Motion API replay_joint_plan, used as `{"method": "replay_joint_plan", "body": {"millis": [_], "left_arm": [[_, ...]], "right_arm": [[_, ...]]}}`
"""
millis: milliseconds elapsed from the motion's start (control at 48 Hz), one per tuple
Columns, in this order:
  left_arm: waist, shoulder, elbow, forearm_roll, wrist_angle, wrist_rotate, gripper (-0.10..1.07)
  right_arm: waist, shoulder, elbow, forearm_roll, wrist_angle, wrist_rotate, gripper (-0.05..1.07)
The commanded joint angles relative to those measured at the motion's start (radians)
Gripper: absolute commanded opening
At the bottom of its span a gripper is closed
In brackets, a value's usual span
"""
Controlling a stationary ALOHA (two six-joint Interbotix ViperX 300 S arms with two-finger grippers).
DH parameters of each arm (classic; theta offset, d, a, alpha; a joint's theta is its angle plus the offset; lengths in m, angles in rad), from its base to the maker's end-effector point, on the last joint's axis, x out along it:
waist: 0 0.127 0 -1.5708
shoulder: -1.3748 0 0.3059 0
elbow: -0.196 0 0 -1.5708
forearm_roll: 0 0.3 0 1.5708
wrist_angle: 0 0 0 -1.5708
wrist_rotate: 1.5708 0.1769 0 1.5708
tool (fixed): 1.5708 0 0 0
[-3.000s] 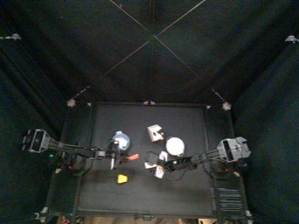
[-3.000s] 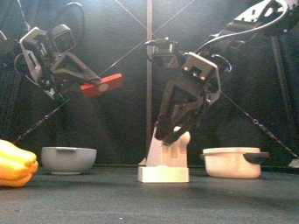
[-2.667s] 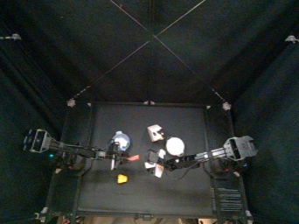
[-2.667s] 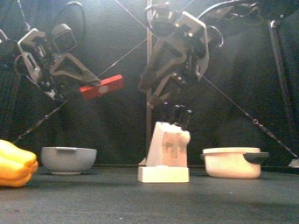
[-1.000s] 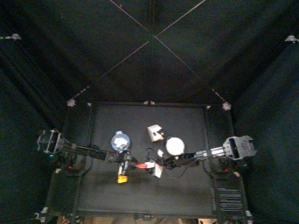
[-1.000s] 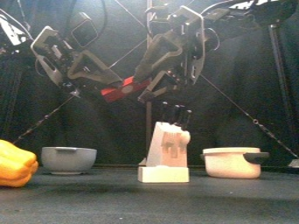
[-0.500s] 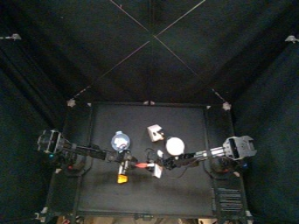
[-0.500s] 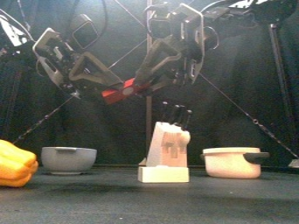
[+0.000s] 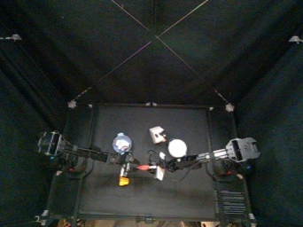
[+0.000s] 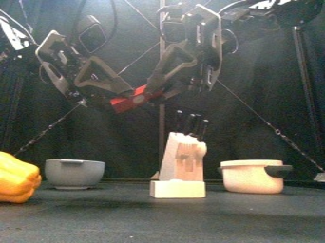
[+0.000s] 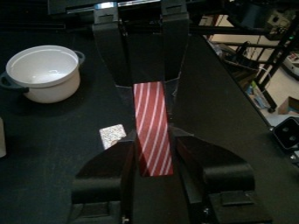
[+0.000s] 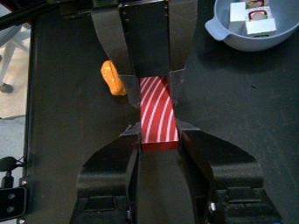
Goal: Hand over salmon
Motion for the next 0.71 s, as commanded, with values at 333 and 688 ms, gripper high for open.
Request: {"method": "replay_joint_plan", "body": {"millis": [333, 688], "left_arm": [[-0.002, -0.034, -0.008, -0.055, -0.015, 0.002, 0.95], [0.000, -0.048, 0.011, -0.063, -0.015, 0.002, 0.95]], "right_arm": [[-0.005, -0.018, 0.008, 0.012, -0.003, 0.000, 0.61], [-0.005, -0.051, 0.034, 0.038, 0.003, 0.000, 0.61]]}}
